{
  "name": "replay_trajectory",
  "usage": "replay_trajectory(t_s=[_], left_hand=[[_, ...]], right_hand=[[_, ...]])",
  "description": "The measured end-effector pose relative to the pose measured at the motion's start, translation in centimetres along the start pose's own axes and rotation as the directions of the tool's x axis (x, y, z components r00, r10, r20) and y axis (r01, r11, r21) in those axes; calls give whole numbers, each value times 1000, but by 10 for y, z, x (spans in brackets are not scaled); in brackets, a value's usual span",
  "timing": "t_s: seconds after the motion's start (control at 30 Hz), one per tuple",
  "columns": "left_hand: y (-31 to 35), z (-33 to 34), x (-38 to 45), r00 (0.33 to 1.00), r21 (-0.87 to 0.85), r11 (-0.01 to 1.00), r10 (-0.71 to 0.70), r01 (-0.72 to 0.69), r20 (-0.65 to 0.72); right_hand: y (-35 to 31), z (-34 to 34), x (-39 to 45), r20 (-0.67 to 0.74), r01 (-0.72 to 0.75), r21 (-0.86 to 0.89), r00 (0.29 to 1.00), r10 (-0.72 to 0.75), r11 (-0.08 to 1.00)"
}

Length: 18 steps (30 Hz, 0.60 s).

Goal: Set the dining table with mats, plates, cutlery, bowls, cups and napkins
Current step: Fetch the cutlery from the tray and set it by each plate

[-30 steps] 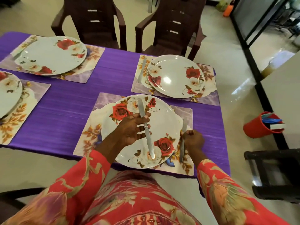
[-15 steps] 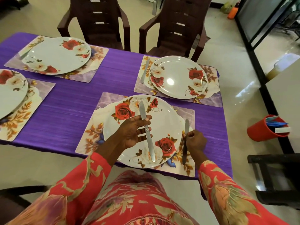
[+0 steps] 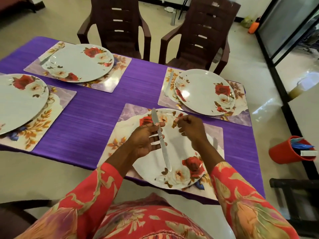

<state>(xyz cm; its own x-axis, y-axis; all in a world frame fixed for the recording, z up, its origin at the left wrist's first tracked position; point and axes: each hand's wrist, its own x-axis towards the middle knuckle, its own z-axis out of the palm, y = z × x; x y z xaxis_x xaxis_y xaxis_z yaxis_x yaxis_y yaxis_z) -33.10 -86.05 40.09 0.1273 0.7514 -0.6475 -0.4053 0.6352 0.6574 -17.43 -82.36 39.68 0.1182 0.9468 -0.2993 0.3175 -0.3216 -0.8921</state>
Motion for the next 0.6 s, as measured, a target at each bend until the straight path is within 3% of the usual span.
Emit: replay_trajectory(t_s=[0.1, 0.23, 0.37, 0.47, 0.6], left_hand=[[17, -30, 6, 1000, -19, 1000, 18, -18, -12], [44, -78, 11, 999, -16, 1000, -3, 3, -49], [77, -137, 15, 997, 9, 1000, -25, 26, -69], [101, -179, 14, 996, 27, 998, -48, 50, -76], [128, -234, 10, 995, 8, 997, -75, 76, -65]], right_hand=[[-16, 53, -3, 122, 68, -92, 991, -57, 993], [-29, 117, -7, 154, 117, -104, 983, -100, 988], [-49, 185, -12, 234, 187, -234, 963, -131, 954], [-64, 238, -13, 234, 224, -327, 960, -151, 918], [-81, 299, -15, 233, 207, -329, 963, -134, 921]])
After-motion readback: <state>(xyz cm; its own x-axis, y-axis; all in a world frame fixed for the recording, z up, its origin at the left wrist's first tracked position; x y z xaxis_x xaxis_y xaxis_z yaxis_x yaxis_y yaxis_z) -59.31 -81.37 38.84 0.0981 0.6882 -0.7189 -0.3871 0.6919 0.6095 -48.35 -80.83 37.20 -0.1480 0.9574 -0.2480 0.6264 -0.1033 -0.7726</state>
